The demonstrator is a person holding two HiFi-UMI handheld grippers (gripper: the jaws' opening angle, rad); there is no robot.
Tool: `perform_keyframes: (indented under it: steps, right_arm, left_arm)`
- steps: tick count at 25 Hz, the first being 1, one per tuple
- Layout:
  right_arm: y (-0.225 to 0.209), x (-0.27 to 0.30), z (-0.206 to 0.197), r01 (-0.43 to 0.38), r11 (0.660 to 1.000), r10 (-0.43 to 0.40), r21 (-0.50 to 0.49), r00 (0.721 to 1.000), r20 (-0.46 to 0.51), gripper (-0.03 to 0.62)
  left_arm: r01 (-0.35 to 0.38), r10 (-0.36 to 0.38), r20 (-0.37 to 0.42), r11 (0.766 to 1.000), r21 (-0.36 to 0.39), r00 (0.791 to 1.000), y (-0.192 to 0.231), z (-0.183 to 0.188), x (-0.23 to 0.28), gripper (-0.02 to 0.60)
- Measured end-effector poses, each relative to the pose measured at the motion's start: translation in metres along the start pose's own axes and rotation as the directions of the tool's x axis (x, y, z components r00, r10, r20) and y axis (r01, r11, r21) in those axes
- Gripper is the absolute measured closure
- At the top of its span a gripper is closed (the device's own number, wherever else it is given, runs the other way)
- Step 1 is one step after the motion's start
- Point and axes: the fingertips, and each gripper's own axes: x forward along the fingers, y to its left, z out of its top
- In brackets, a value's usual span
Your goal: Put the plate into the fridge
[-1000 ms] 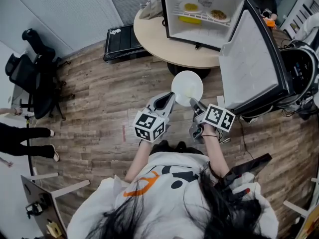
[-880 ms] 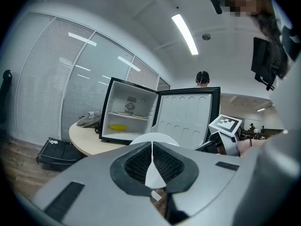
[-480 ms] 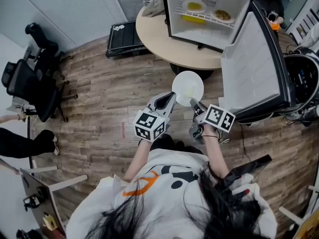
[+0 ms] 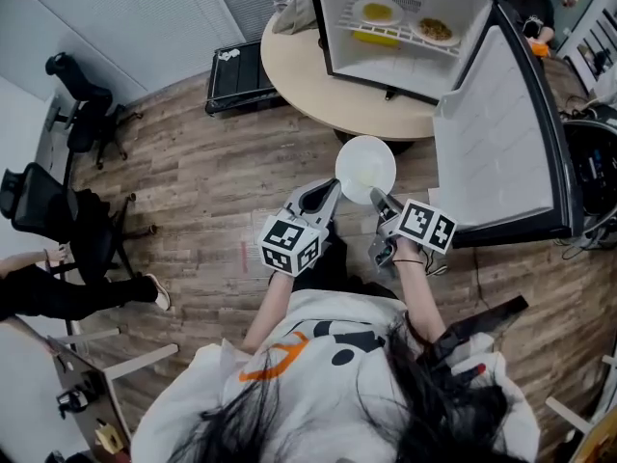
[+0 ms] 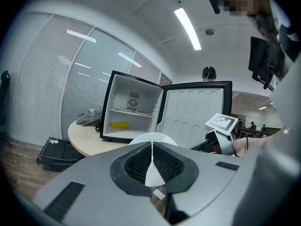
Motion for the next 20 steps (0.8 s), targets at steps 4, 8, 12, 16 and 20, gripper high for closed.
perform_keyframes:
  steps: [4, 8, 12, 16, 20]
  right_arm:
    - [-0.001, 0.019, 0.016, 0.016, 1.0, -0.016, 0.008, 1.0, 0.013, 0.568]
    - [0.005, 0.042, 0.031, 0.026, 0.999, -0.026, 0.022, 0.999, 0.028, 0.568]
    - [0.016, 0.056, 0.037, 0.035, 0.999, -0.036, 0.029, 0.998, 0.059, 0.566]
    - [0.021, 0.082, 0.053, 0.049, 0.998, -0.053, 0.047, 0.996, 0.072, 0.568]
    - [0.024, 0.108, 0.072, 0.066, 0.996, -0.071, 0.066, 0.994, 0.083, 0.566]
  left_arm:
    - [0.034, -0.034, 0.009, 0.999, 0.007, 0.999, 0.017, 0.009, 0.02, 0.571]
    - [0.058, -0.058, 0.001, 0.998, 0.015, 0.998, 0.04, 0.02, 0.036, 0.571]
    - [0.094, -0.094, 0.014, 0.995, 0.027, 0.995, 0.056, 0.031, 0.038, 0.571]
    - [0.113, -0.114, 0.011, 0.993, 0.026, 0.993, 0.087, 0.043, 0.056, 0.571]
    - [0.131, -0.131, 0.006, 0.991, 0.021, 0.991, 0.117, 0.054, 0.078, 0.571]
